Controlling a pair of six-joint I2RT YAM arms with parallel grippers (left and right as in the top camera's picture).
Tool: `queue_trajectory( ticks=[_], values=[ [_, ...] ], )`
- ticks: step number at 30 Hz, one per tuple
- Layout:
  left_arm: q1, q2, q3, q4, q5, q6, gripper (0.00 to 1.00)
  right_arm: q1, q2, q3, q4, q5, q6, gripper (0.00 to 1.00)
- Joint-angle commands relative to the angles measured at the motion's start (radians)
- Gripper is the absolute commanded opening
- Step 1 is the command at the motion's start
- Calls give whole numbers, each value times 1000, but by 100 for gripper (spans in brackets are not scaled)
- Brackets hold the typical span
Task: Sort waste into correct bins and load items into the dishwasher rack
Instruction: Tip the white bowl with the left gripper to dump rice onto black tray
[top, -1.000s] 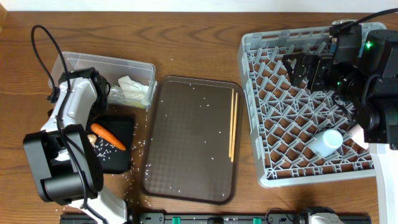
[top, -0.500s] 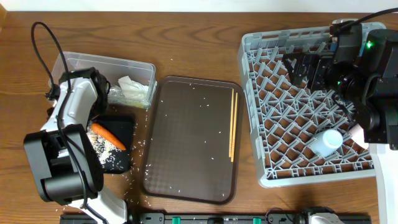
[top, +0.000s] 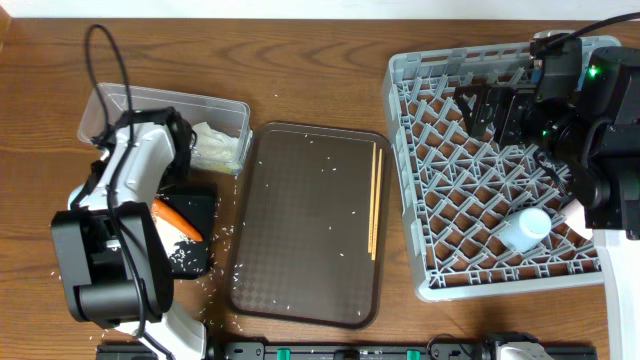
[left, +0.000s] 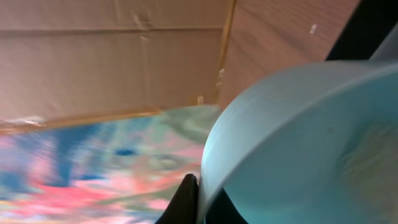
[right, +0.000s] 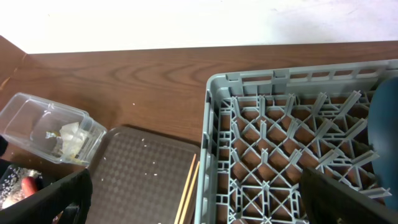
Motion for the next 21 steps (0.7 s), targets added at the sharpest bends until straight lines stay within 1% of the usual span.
queue_trajectory(
  ticks=[1,2,3,4,5,6,7,8,9,10,11,12,13,14,15,16,17,18,19,21],
  values=[
    [-20,-24,10,41,-88,-92,6,10,1,10,-3,3,-18,99],
    [-16,-23,10,66,-57,-21,6,10,1,10,-3,4,-18,99],
    [-16,-22,10,38,-28,78,6,10,1,10,-2,4,-18,99],
    [-18,-23,8,27,-35,56,6,10,1,10,-2,3,-18,99],
    [-17,-23,8,62,-39,-20,6,10,1,10,-3,3,-18,99],
    [-8,-21,8,95,-23,-23,6,10,1,10,-3,3,-18,99],
    [-1,-19,8,82,2,76,6,10,1,10,-2,4,-18,99],
    [-1,-21,9,29,3,124,6,10,1,10,-2,4,-18,99],
    [-7,-23,8,6,-26,43,6,10,1,10,-4,3,-18,99],
    [-6,-27,8,39,-36,-44,6,10,1,10,-7,3,-18,99],
    [-3,-27,9,44,-29,-22,7,10,1,10,-6,3,-18,99],
    [-4,-27,9,10,-19,37,6,10,1,10,-3,4,-18,99],
    [-10,-28,9,-8,-27,4,6,10,1,10,-2,3,-18,99],
    [-11,-29,9,16,-33,-38,6,10,1,10,-2,3,-18,99],
    [-8,-27,9,45,-30,-25,6,10,1,10,-2,3,-18,99],
    [-8,-27,9,26,-18,45,6,10,1,10,-2,3,-18,99],
    [-13,-28,9,11,-17,33,6,10,1,10,-2,3,-18,99],
    [-14,-29,9,36,-17,-9,6,10,1,10,-5,3,-18,99],
    [-8,-29,9,75,-3,-1,6,10,1,10,-7,3,-18,99],
    [-6,-29,9,55,33,105,6,10,1,10,-10,4,-18,99]
  ],
)
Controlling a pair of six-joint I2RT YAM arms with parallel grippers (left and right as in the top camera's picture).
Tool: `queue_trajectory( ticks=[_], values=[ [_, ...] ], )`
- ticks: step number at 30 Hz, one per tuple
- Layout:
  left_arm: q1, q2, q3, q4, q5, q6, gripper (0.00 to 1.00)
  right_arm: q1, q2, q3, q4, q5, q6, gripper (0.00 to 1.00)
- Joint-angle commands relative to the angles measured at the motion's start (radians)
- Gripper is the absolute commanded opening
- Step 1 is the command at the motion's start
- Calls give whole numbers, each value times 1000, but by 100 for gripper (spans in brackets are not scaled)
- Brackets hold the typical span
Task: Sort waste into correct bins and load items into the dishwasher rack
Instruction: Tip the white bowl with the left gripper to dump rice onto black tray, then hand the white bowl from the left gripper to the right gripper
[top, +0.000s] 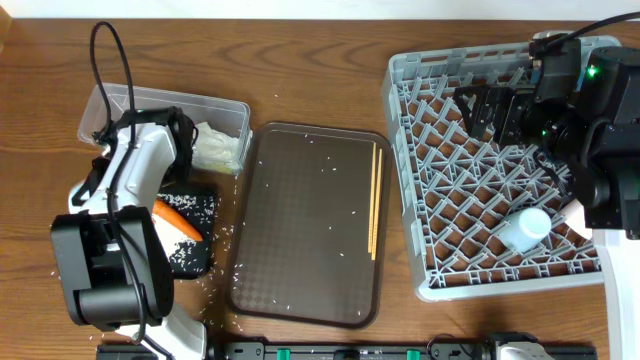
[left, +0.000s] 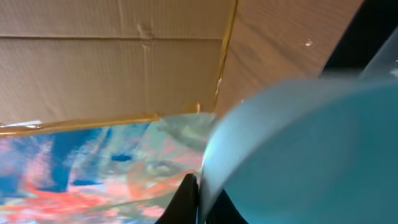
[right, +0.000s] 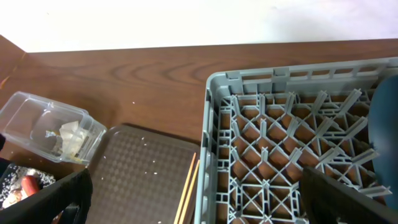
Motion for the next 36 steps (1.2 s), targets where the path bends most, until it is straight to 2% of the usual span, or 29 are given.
queue_trajectory(
  ticks=[1,2,4,5,6,7,10,12,17,20,23,26,29,33,36],
  values=[
    [2,-17,6,-30,29,42,6,10,-1,10,-7,3,-18,99],
    [3,-17,6,-11,30,5,6,10,-1,10,-9,3,-17,99],
    [2,-18,10,-63,40,61,6,10,-1,10,-10,3,-17,99],
    [-14,-29,13,-100,29,-6,6,10,-1,10,-10,3,-17,99],
    [-26,-43,13,-71,12,-94,6,10,-1,10,-13,3,-17,99],
    [-32,-54,13,-21,12,-125,6,10,-1,10,-14,3,-17,99],
    [-45,-66,13,2,49,37,6,10,-1,10,-16,3,-17,99],
    [-51,-72,14,-15,74,40,6,10,-1,10,-27,3,-17,99],
    [-69,-142,14,-3,331,44,6,10,1,10,-31,3,-17,99],
    [-96,-221,20,17,523,130,6,10,1,10,-29,1,-17,99],
    [-144,-327,29,75,775,207,6,11,1,10,-29,-29,-13,99],
    [-190,-457,34,195,1015,224,6,11,1,10,-28,-114,-13,98],
    [-252,-596,34,405,1256,223,7,19,1,10,-18,-240,-13,96],
    [-341,-682,34,558,1250,223,6,77,1,10,-8,-294,-8,94],
    [-397,-690,34,586,1244,219,6,154,1,10,5,-293,-6,94]
  ],
)
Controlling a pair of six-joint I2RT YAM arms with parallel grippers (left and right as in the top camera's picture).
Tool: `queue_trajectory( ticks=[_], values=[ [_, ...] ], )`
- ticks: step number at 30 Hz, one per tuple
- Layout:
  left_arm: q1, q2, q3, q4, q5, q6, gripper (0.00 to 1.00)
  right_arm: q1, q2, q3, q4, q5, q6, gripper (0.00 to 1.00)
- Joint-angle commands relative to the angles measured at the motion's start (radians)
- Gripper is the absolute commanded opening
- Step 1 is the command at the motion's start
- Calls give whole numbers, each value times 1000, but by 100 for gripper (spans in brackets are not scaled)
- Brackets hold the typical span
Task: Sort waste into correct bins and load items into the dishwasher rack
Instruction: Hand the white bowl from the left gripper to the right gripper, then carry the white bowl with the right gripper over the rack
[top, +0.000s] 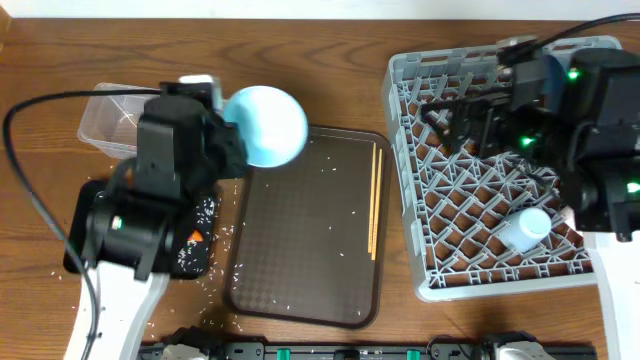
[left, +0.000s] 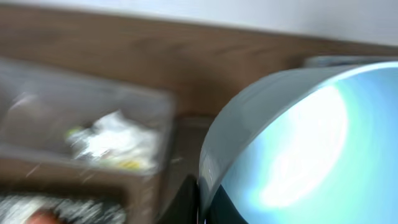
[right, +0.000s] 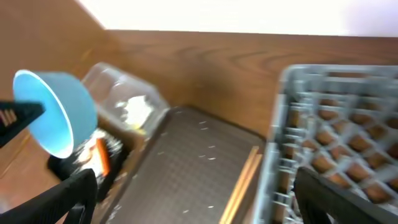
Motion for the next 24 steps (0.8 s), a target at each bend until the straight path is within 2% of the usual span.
queue_trajectory(
  ticks=[1,6,13,16,20,23,24],
  values=[
    [-46,12,11,5,68,11,6,89,1,10,18,-60,-4,95],
    [-86,28,11,18,68,-26,6,241,27,10,48,72,-3,93],
    [-89,29,11,39,68,-26,6,392,135,10,66,192,34,81],
    [-93,30,11,39,68,-29,6,424,188,10,71,317,86,73],
    [-93,30,11,39,68,-29,7,443,244,10,121,322,86,61],
    [-93,31,11,39,68,-29,6,455,269,10,187,322,87,45],
    [-93,32,11,39,68,-30,6,458,272,10,210,324,97,43]
  ],
)
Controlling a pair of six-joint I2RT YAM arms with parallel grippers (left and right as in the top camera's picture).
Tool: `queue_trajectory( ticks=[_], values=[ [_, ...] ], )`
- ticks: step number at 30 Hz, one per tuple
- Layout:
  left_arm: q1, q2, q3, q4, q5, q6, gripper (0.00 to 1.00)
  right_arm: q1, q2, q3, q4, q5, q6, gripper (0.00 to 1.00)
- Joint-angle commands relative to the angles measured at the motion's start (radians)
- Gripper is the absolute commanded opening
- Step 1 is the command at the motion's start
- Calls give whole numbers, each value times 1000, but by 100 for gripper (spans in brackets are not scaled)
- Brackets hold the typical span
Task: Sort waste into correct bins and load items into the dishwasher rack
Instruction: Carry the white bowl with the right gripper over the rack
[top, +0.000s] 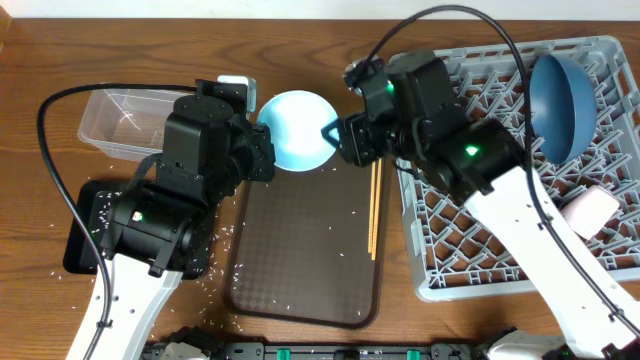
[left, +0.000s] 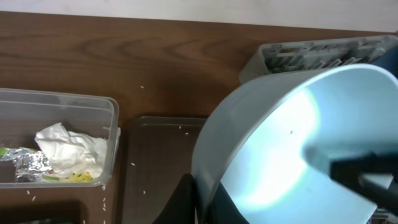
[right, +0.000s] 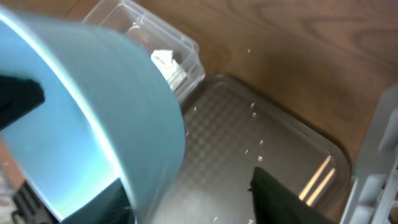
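Note:
A light blue bowl (top: 295, 143) hangs on its side over the brown tray's (top: 300, 270) top left corner. My left gripper (left: 199, 194) is shut on the bowl's rim (left: 205, 134). My right gripper (right: 186, 180) has reached across from the rack and stands open. One finger is inside the bowl (right: 93, 106) and the other finger (right: 286, 199) outside its wall. Two chopsticks (top: 373, 205) lie along the tray's right edge. The grey dishwasher rack (top: 470, 250) holds a dark blue bowl (top: 560, 90) and a white cup (top: 590, 212).
A clear bin (top: 115, 120) with tissue and foil (left: 56, 152) stands at the back left. A black container (top: 80, 235) sits in front of it, mostly under my left arm. Rice grains are scattered over the tray and the table around it.
My right arm has moved from above the rack to the bowl, its open jaws now astride the bowl's wall. The bowl, still in my left gripper, has shifted slightly right.
My left gripper held the light blue bowl low by the clear bin and black container at the first two moments, while my right arm hung over the rack. Then the bowl was up over the tray's corner. Now my right gripper has met it there.

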Motion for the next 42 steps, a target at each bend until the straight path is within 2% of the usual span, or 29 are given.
queue_trajectory(
  ticks=[1,5,7,10,14,15,21,23,24,25,28,29,31,35,42],
  values=[
    [-4,-4,8,5,14,-13,6,26,16,10,52,61,29,42],
    [-4,-4,8,5,14,-14,6,26,16,10,90,101,35,26],
    [-4,-4,8,5,14,-14,6,26,16,10,89,100,35,24],
    [-4,-4,8,12,14,-17,6,26,21,10,89,97,34,27],
    [-4,-4,8,26,15,-17,6,26,29,10,89,97,35,4],
    [-4,-4,8,30,19,-17,6,26,29,10,92,96,35,1],
    [-4,-4,8,45,52,-17,6,26,28,10,104,130,34,1],
    [-4,-4,8,45,52,-16,17,26,25,10,96,197,34,1],
    [-4,-4,8,45,52,-16,30,25,21,10,88,242,34,1],
    [-4,-5,8,45,52,-16,38,23,19,10,78,285,34,1],
    [-4,-9,8,45,52,-16,78,6,6,10,35,391,34,1],
    [-4,-12,8,45,52,-16,95,-3,3,10,16,416,34,1],
    [-4,-18,8,46,52,-16,100,-26,-5,10,-20,462,34,1],
    [-4,-35,8,45,51,-16,98,-87,-36,10,-118,629,65,1],
    [-4,-63,8,45,51,-16,98,-138,-85,10,-361,1129,204,1]
  ],
)
